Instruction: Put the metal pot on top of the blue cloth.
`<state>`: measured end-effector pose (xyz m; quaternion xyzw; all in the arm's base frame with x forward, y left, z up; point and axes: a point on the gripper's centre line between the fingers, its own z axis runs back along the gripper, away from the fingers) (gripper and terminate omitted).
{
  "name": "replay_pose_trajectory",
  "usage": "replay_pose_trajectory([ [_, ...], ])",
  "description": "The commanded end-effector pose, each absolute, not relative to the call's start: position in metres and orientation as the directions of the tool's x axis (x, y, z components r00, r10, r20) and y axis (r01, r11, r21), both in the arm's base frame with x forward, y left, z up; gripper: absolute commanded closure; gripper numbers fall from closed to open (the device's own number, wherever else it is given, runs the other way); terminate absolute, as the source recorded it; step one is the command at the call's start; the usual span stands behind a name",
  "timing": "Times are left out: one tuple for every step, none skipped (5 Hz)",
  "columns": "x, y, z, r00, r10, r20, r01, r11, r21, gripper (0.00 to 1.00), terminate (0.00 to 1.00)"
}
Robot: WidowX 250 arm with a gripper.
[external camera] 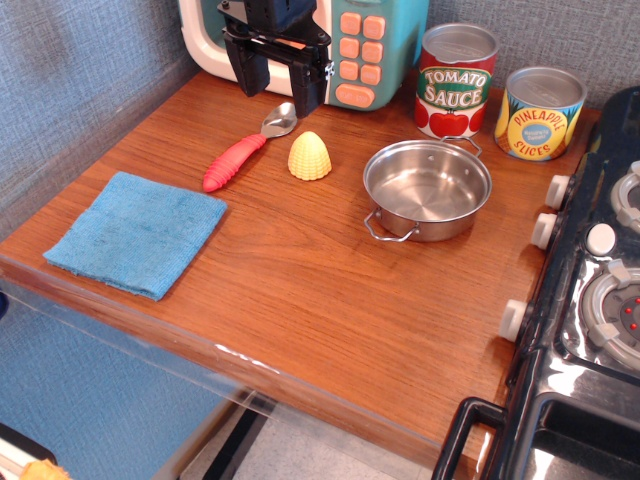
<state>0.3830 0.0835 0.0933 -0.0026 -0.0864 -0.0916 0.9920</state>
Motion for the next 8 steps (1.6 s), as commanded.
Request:
replay_pose_trajectory([
  [0.383, 0.084, 0.093, 0.968, -0.181, 0.172, 0.182, 0.983, 0.011, 0.00, 0.00],
  [0.390, 0.049, 0.094, 0.956, -0.235, 0.174, 0.237, 0.971, 0.009, 0.00, 0.00],
  [0.400, 0.015, 0.094, 0.938, -0.299, 0.175, 0.302, 0.953, 0.012, 0.00, 0.00],
  [0.404, -0.004, 0.085, 0.928, -0.341, 0.149, 0.339, 0.940, 0.037, 0.00, 0.00],
  [0.410, -0.006, 0.061, 0.940, -0.332, 0.078, 0.329, 0.943, 0.046, 0.00, 0.00],
  [0.413, 0.000, 0.031, 0.952, -0.305, -0.008, 0.305, 0.950, 0.073, 0.00, 0.00],
  [0.408, 0.001, 0.009, 0.951, -0.303, -0.057, 0.306, 0.949, 0.074, 0.00, 0.00],
  [0.403, -0.003, -0.002, 0.949, -0.308, -0.071, 0.312, 0.949, 0.049, 1.00, 0.00],
])
